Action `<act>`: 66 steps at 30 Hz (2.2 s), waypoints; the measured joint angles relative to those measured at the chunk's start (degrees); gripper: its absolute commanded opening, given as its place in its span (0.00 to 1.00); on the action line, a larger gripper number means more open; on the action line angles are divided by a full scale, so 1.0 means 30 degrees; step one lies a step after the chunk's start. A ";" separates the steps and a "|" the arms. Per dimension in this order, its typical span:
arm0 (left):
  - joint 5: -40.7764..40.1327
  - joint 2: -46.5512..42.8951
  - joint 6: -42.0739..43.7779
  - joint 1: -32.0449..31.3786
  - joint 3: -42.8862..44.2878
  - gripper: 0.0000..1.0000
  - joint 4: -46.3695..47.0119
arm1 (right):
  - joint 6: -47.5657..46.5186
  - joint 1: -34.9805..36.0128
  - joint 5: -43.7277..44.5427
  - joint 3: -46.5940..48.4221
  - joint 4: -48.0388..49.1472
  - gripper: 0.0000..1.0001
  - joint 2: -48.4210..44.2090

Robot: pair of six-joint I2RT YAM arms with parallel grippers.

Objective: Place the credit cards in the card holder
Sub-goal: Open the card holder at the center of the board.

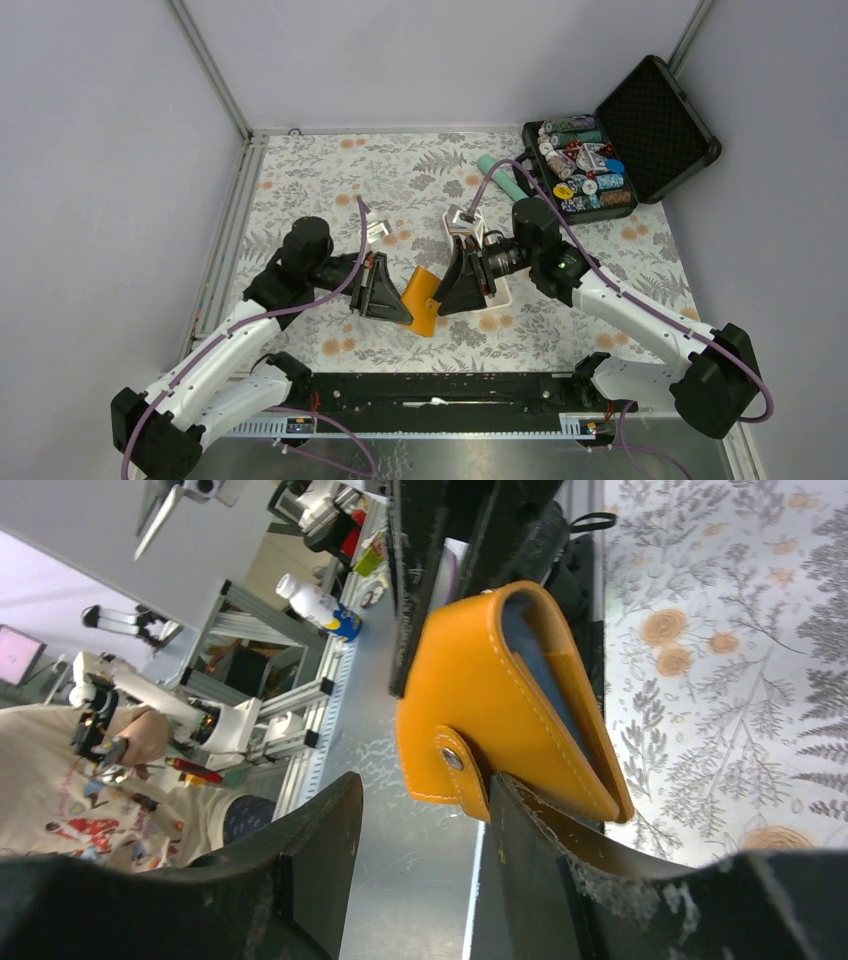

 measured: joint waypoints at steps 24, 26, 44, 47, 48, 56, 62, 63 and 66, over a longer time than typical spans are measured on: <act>-0.0364 0.0124 0.2645 -0.0219 0.0729 0.00 -0.2681 | -0.1807 0.0940 -0.0248 0.0437 -0.1814 0.16 0.0379; -0.0240 0.0029 0.2470 -0.0255 0.0663 0.00 -0.2492 | -0.1865 0.1027 -0.0109 0.0437 -0.1792 0.03 0.0386; -0.2353 0.0714 0.1246 -0.0262 -0.0015 0.72 0.0168 | -0.4277 0.1472 0.1938 0.1836 -0.5370 0.00 0.0452; -0.2878 0.0896 0.1129 -0.0270 -0.0015 0.65 0.0393 | -0.4772 0.1479 0.2186 0.2106 -0.6047 0.00 0.0663; -0.3104 0.0998 0.1122 -0.0262 -0.0029 0.60 0.0481 | -0.4998 0.1486 0.2295 0.2200 -0.6390 0.00 0.0743; -0.4452 0.1290 0.0299 -0.0270 -0.0678 0.08 0.1384 | -0.6222 0.1676 0.3636 0.2295 -0.8029 0.00 0.0925; -0.4765 0.1290 -0.0612 -0.0299 -0.1370 0.00 0.2055 | -0.6994 0.2499 0.5654 0.2492 -0.8867 0.00 0.0933; -0.4845 0.1290 -0.0729 -0.0299 -0.1486 0.00 0.2055 | -0.7133 0.2798 0.6193 0.2572 -0.9049 0.00 0.0933; -0.5486 0.1268 -0.0954 -0.0313 -0.1698 0.00 0.1923 | -0.7584 0.4036 0.7934 0.2732 -0.9333 0.00 0.0933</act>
